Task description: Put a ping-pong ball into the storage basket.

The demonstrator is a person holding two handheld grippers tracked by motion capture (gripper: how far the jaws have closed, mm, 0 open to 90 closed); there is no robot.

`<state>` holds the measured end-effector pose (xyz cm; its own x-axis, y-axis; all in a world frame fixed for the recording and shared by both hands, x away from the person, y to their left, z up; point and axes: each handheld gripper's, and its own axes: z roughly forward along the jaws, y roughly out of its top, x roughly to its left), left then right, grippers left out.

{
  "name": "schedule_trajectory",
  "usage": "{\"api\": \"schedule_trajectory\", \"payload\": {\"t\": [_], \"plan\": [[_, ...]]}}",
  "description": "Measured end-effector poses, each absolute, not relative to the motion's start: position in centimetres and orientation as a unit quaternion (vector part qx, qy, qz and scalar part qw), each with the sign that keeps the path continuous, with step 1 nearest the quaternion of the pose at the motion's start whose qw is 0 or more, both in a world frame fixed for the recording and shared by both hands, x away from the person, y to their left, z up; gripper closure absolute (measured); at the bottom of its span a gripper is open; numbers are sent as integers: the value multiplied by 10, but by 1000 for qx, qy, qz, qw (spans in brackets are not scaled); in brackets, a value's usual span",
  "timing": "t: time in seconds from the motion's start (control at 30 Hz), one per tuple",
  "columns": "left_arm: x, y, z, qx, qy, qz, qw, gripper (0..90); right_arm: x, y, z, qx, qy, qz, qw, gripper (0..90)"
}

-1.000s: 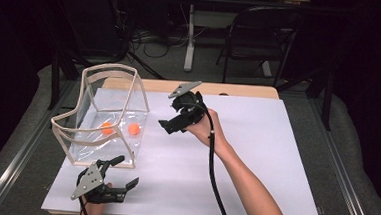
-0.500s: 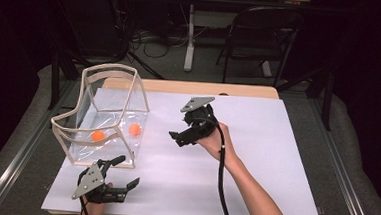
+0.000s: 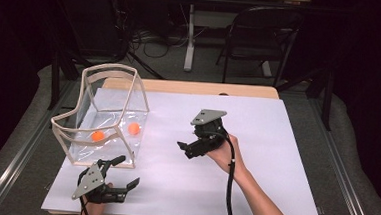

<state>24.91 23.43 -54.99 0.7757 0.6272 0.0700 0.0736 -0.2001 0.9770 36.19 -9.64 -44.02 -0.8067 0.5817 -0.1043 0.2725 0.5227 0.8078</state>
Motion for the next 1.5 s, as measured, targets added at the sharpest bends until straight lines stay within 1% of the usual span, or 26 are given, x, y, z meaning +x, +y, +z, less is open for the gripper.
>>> {"api": "schedule_trajectory", "payload": {"t": [0.83,1.5], "plan": [[249,233,-550,738,238,237,585,158,315,-146,-471,265,828,442,220,0],[250,232,-550,742,235,238,582,158,288,-180,-499,256,817,453,248,0]]}}
